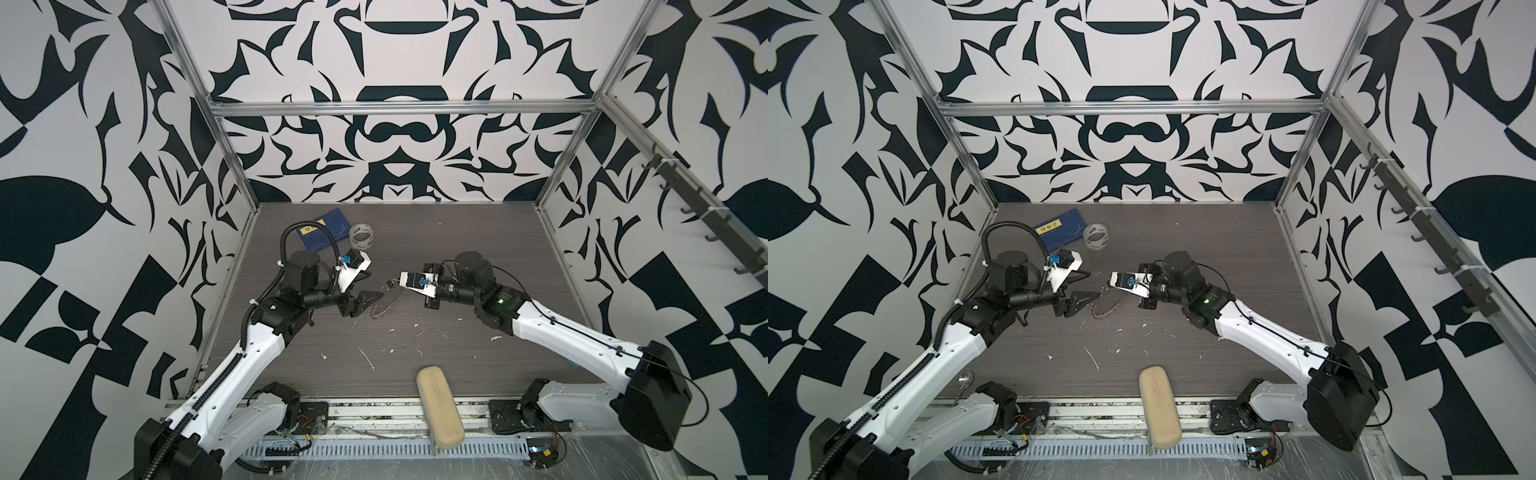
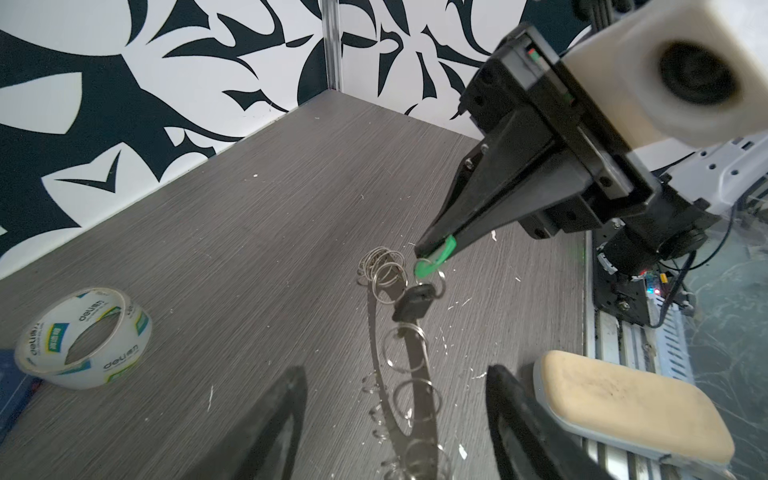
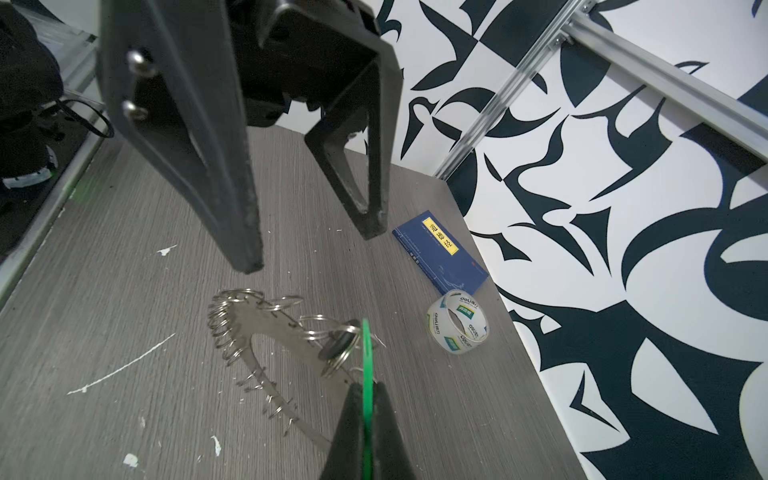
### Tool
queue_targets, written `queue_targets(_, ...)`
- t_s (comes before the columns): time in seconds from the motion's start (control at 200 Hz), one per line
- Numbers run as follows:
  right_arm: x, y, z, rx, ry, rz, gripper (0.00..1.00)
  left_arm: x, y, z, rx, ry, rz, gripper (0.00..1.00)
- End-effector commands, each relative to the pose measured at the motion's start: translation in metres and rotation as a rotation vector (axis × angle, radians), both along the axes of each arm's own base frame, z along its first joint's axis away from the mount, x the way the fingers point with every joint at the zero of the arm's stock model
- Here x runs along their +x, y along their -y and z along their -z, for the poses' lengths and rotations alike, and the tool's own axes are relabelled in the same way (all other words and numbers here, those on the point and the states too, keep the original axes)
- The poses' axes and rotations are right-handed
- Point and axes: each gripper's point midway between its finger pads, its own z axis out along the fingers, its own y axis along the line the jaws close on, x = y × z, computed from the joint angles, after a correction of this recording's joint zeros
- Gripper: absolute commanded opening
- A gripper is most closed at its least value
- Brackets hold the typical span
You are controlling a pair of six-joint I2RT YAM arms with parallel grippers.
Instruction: Remove the keys from the keyring
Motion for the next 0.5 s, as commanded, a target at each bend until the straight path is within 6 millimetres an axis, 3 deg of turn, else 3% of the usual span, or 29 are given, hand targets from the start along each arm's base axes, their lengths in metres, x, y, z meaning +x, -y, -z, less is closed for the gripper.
queue_targets(0.0, -0.002, -0.005, -0.046, 0.105, 0.170, -0.046, 0.00, 0.000, 0.005, -0.015, 0.000, 0.068, 0.050, 0.70)
queue_targets(0.19, -0.004, -0.010, -0.057, 0.132, 0.173, -0.072, 0.00, -0.001, 0.015, -0.015, -0.024, 0.017, 0.116, 0.67)
queue_targets(0.495, 0.011, -0.010, -0.060, 0.123, 0.192, -0.014, 0.00, -0.024, 0.033, -0.024, -0.087, -0.052, 0.249, 0.60)
